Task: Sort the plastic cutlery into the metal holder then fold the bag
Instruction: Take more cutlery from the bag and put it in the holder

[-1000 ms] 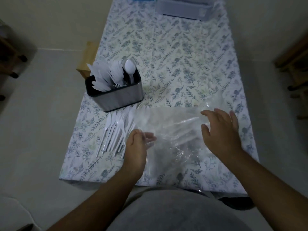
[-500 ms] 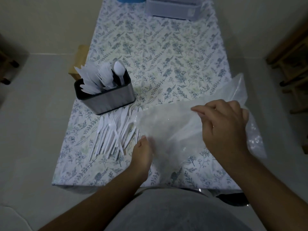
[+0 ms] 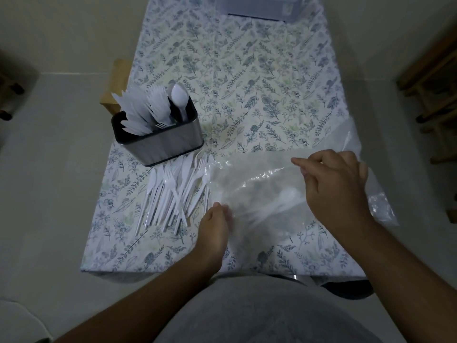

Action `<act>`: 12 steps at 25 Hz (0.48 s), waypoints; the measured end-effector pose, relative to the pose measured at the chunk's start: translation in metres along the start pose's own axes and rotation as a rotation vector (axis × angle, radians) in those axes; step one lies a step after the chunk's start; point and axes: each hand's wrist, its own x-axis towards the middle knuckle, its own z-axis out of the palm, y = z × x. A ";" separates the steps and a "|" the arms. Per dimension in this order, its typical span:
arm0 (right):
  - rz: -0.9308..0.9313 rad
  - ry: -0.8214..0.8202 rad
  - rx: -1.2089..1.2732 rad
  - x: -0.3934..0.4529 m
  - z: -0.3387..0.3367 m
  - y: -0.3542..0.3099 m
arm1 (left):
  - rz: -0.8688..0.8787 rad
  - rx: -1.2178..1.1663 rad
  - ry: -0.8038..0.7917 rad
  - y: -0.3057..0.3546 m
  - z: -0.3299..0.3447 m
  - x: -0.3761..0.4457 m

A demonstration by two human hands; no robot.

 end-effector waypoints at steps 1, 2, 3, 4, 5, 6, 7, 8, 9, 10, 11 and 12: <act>0.028 -0.031 0.013 0.000 0.000 -0.003 | 0.011 0.006 -0.007 0.001 -0.001 -0.001; 0.037 -0.062 0.044 -0.002 -0.002 -0.008 | 0.040 0.005 -0.020 0.003 -0.001 -0.003; 0.034 -0.125 0.098 -0.004 -0.002 -0.017 | 0.077 -0.010 -0.046 0.006 -0.002 -0.005; 0.033 -0.248 0.156 -0.009 -0.002 -0.029 | 0.126 -0.004 -0.081 0.007 -0.004 -0.008; 0.040 -0.402 0.181 -0.015 0.002 -0.043 | 0.189 0.014 -0.121 0.010 -0.005 -0.012; 0.046 -0.543 0.159 -0.022 0.008 -0.055 | 0.267 0.052 -0.159 0.013 -0.008 -0.016; 0.039 -0.636 0.116 -0.029 0.017 -0.063 | 0.343 0.082 -0.197 0.017 -0.009 -0.018; 0.023 -0.672 0.072 -0.032 0.026 -0.066 | 0.416 0.121 -0.231 0.019 -0.011 -0.019; 0.015 -0.668 0.054 -0.033 0.033 -0.066 | 0.499 0.161 -0.271 0.021 -0.013 -0.020; 0.022 -0.646 0.070 -0.032 0.037 -0.063 | 0.580 0.217 -0.297 0.021 -0.014 -0.019; 0.045 -0.619 0.119 -0.031 0.040 -0.059 | 0.648 0.277 -0.308 0.021 -0.014 -0.016; 0.088 -0.600 0.195 -0.031 0.041 -0.054 | 0.694 0.362 -0.284 0.018 -0.012 -0.008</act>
